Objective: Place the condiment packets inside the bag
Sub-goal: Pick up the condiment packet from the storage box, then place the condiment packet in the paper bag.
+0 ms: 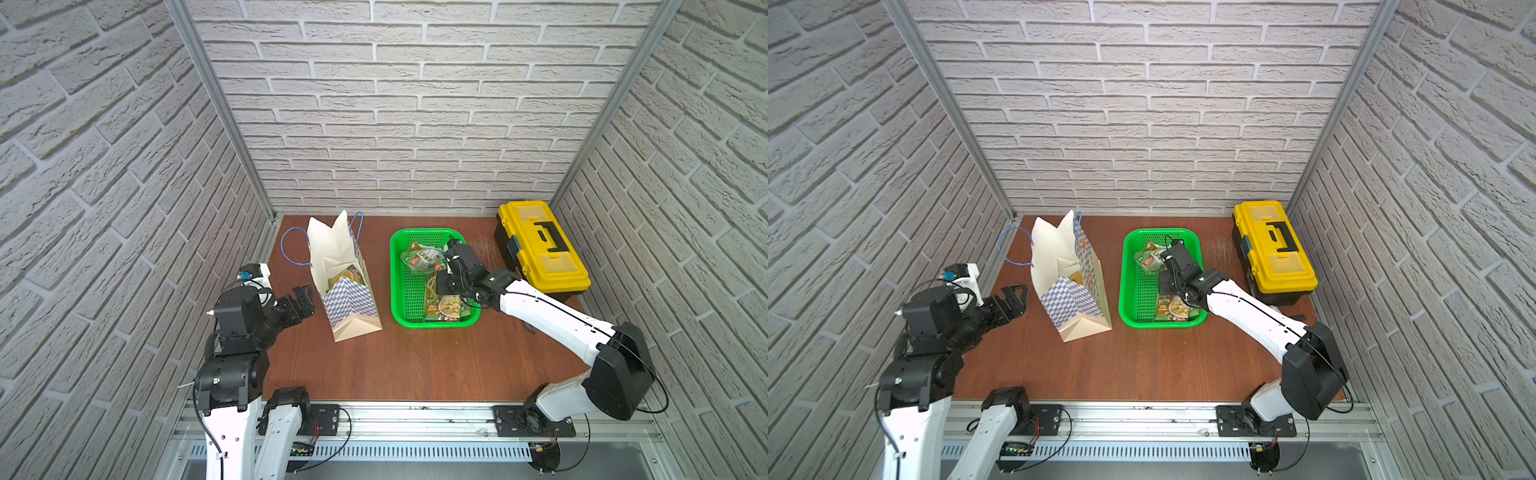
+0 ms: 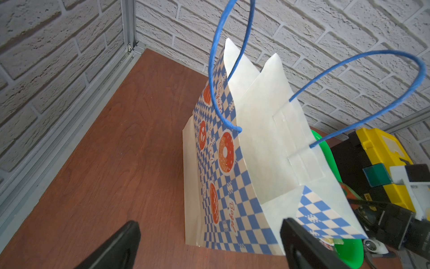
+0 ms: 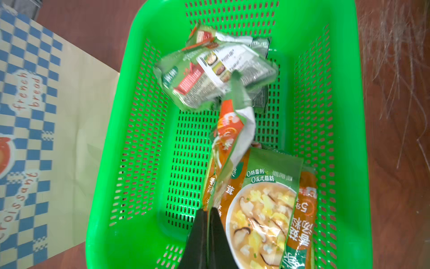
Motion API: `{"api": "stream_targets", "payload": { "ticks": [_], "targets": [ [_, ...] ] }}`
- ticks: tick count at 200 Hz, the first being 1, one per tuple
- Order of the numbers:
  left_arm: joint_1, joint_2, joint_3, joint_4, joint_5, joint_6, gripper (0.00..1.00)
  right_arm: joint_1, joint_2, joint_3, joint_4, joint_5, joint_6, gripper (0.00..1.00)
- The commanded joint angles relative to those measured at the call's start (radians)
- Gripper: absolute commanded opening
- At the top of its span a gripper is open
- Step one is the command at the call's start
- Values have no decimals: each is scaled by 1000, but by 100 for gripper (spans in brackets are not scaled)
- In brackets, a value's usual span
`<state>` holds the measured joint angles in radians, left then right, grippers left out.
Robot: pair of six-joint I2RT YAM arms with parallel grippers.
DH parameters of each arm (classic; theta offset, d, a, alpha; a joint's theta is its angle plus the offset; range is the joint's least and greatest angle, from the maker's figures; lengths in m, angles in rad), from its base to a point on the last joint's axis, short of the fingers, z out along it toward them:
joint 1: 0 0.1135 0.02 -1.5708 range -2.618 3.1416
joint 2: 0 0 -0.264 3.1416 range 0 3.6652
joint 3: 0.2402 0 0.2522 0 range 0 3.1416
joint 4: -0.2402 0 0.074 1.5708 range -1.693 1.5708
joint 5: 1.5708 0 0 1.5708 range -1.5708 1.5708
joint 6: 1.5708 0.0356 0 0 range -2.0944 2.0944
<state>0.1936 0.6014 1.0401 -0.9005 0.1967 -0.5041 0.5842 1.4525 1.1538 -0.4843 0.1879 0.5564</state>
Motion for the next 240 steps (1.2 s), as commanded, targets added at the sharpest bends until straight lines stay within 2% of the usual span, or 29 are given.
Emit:
{"api": "stream_targets", "payload": {
  "ticks": [1,67,100,189,240],
  "targets": [
    [6,10,42,22,24,-21,98,-5,-49,18,38,22,-38,3],
    [7,49,136,-2,0,-14,98,-4,-161,20,71,-22,-65,3],
    [6,111,181,-11,7,1,98,-4,-226,44,62,-37,-78,3],
    [18,300,174,18,0,44,98,-3,-330,110,98,-166,-100,3],
    [90,349,98,89,119,18,98,1,-344,162,159,-275,-95,3]
  ]
}}
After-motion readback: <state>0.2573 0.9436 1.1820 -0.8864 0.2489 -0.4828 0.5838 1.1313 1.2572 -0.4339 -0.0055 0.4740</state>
